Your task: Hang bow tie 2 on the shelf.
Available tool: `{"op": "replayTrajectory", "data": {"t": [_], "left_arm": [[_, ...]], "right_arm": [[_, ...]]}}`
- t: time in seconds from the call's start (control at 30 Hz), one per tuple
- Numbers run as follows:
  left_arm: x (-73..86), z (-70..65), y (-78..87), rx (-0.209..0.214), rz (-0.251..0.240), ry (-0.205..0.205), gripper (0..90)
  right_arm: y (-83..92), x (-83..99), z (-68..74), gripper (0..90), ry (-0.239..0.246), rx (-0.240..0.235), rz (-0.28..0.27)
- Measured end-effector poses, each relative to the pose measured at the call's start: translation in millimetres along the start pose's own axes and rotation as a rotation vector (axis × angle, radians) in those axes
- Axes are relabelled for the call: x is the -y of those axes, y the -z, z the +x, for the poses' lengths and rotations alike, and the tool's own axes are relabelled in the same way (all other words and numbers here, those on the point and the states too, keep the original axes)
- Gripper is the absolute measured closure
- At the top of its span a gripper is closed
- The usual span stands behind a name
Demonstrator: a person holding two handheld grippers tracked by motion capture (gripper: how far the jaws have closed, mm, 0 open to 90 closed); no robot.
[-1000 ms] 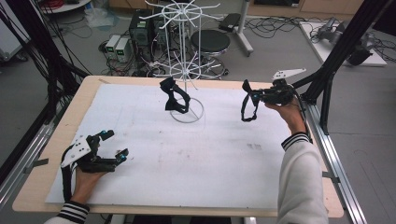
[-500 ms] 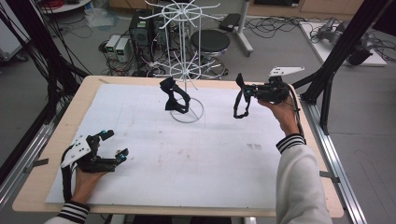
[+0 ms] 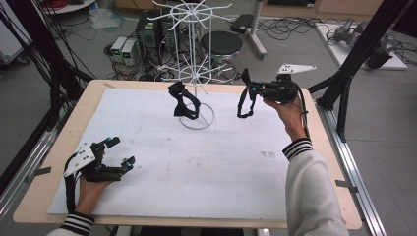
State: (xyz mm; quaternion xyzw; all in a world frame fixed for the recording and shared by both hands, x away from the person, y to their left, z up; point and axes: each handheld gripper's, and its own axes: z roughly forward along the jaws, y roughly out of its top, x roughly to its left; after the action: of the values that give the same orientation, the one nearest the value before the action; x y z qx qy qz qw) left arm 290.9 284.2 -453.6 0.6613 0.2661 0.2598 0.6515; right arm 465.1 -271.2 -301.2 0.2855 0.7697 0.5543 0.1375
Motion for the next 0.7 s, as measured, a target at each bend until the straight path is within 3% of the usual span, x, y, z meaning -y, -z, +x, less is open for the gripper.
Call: {"op": "replayTrajectory", "data": {"t": [0.37,0.7], "left_arm": [[0.1,0.5,0.3,-0.002,-0.002,0.002,6.5],[0.2,0.5,0.4,-0.001,-0.004,0.001,6.5]], "right_arm": [[-9.6,-23.1,6.1,77.0,-0.017,0.059,-0.019],[-25.6,-33.4,9.9,77.0,-0.025,0.080,-0.015]]}}
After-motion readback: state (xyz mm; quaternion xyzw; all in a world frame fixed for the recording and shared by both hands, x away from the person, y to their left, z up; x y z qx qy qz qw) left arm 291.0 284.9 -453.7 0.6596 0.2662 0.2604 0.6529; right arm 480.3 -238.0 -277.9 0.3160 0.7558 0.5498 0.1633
